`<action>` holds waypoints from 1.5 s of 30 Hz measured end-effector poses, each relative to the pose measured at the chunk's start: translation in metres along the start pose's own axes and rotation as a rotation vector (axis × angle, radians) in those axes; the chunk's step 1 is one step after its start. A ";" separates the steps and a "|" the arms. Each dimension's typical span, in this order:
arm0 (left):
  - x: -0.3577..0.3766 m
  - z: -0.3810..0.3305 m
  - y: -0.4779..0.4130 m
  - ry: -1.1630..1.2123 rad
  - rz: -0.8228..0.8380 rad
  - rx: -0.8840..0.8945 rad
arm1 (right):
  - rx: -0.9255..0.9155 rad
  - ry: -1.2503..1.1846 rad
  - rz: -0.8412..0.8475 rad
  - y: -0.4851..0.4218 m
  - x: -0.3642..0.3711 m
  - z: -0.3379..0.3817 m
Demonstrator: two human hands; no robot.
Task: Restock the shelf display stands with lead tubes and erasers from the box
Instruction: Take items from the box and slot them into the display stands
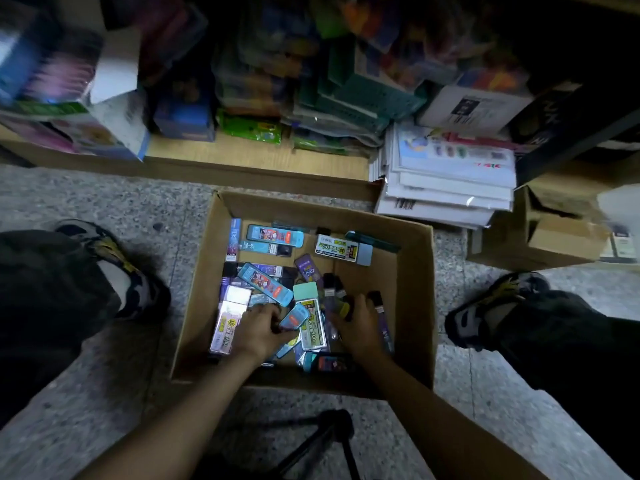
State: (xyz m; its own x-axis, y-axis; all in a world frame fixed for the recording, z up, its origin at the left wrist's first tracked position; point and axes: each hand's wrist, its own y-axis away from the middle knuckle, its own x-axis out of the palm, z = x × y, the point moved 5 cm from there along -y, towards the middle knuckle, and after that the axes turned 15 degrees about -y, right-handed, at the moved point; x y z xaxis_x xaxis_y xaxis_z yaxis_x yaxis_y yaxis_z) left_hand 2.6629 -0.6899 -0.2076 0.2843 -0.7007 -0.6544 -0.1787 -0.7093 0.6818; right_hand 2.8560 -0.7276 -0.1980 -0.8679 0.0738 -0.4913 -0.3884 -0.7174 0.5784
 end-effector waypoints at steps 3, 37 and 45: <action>0.008 -0.005 -0.002 -0.132 -0.027 0.007 | -0.001 0.036 0.008 -0.005 0.008 0.003; -0.057 -0.055 0.013 1.072 -0.207 -0.081 | -0.061 -0.832 0.123 0.039 -0.047 0.077; -0.129 -0.102 0.054 1.480 -0.145 -0.009 | -0.210 -0.851 0.233 0.083 -0.076 0.156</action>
State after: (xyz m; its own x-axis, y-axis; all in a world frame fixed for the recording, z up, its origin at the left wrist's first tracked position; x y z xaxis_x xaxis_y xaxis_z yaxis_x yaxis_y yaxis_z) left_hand 2.7125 -0.6301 -0.0529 0.9757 0.0905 0.1996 -0.0619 -0.7599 0.6471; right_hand 2.8418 -0.6849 -0.0113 -0.8855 0.3379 0.3189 -0.1818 -0.8837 0.4314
